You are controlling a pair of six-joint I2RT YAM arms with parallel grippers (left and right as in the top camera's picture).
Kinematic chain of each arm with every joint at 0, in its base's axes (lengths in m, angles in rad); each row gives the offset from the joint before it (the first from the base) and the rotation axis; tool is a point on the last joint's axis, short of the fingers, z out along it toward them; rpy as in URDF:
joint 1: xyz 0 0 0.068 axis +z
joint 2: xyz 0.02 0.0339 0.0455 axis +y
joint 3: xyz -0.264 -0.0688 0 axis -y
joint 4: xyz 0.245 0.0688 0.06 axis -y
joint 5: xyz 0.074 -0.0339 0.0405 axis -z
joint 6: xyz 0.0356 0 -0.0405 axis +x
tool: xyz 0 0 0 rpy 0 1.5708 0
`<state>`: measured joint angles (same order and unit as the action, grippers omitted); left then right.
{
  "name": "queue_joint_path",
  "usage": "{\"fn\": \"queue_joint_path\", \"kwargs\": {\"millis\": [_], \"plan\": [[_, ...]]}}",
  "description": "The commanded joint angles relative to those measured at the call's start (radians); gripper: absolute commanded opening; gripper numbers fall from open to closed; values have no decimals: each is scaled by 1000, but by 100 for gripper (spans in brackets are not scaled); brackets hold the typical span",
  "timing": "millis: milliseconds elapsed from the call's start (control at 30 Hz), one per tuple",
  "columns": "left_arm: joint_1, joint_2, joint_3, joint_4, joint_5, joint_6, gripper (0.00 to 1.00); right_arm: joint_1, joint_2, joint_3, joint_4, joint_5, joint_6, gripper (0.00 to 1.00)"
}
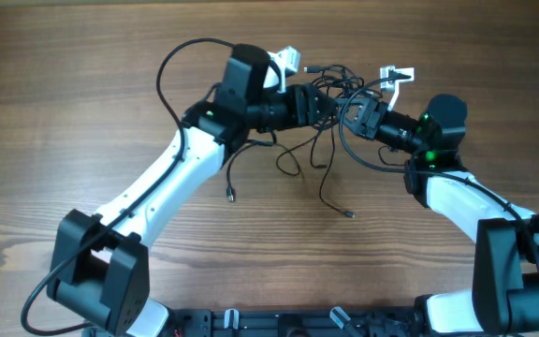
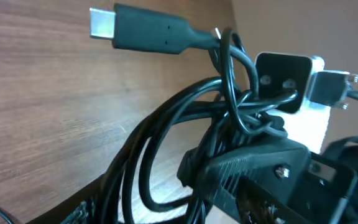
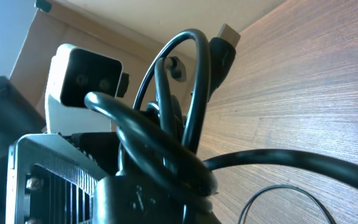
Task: Untangle cables
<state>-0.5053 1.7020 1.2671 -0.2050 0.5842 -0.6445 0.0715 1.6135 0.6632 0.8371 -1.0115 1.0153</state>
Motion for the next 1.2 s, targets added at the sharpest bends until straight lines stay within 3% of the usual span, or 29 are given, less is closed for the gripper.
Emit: {"fn": "queue_joint_path", "kwargs": {"millis": [0, 133, 400, 533, 767, 900, 1067, 1167], "plan": [[-28, -2, 3, 10, -128, 14, 63, 6, 0, 9, 6, 1, -21, 4], [-31, -2, 3, 16, -220, -26, 63, 6, 0, 9, 6, -18, -21, 4], [-36, -2, 3, 61, -219, -26, 66, 6, 0, 9, 7, -27, -21, 4], [-40, 11, 3, 67, -219, -26, 60, 6, 0, 9, 7, -37, -21, 4], [-67, 49, 3, 67, -230, -26, 59, 6, 0, 9, 7, -37, -21, 4], [-67, 49, 3, 27, -323, -26, 40, 6, 0, 9, 7, -37, -21, 4], [-67, 49, 3, -5, -334, -26, 14, 6, 0, 9, 7, -37, -21, 8], [-66, 49, 3, -4, -348, -26, 4, 6, 0, 9, 6, -37, -21, 22]]}}
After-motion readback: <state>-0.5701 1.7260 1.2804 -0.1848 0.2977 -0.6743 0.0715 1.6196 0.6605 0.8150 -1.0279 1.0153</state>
